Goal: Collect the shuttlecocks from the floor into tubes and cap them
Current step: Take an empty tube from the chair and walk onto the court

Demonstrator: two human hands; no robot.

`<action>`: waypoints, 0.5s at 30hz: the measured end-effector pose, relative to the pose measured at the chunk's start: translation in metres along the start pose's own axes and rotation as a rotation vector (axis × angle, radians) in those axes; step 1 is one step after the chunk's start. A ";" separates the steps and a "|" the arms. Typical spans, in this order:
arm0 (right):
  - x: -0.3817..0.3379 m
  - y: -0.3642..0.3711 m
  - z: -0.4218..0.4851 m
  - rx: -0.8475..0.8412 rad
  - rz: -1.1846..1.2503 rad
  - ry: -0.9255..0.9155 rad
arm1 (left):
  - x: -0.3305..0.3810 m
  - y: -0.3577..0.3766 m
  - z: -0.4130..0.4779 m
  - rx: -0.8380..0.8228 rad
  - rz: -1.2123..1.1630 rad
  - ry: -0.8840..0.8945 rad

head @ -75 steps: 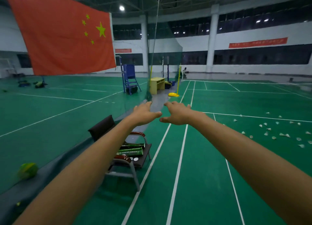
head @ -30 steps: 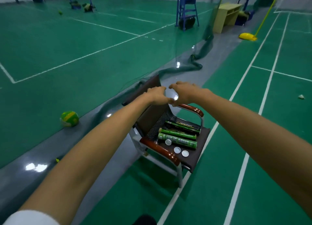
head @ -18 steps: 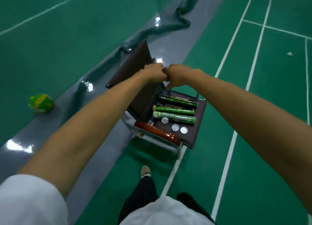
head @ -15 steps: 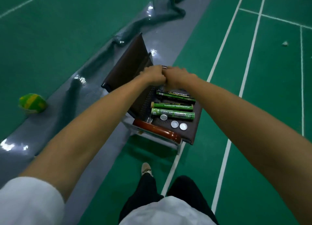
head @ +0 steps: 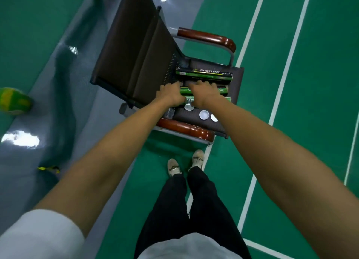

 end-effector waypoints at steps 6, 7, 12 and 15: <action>0.026 0.063 0.046 -0.025 0.009 0.020 | -0.011 0.050 0.062 -0.069 0.012 -0.039; 0.032 0.075 0.052 -0.035 0.008 0.030 | -0.012 0.058 0.072 -0.079 0.012 -0.051; 0.064 0.131 0.092 -0.103 -0.015 0.056 | -0.011 0.104 0.120 -0.093 0.007 -0.054; 0.080 0.160 0.126 -0.103 -0.009 0.064 | -0.009 0.129 0.154 -0.069 0.018 -0.036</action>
Point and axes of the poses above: each hand's wrist, its own z-axis towards the middle knuckle, its own y-axis out of the palm, x = y × z, the point moved 10 cm from there along z, towards the middle knuckle
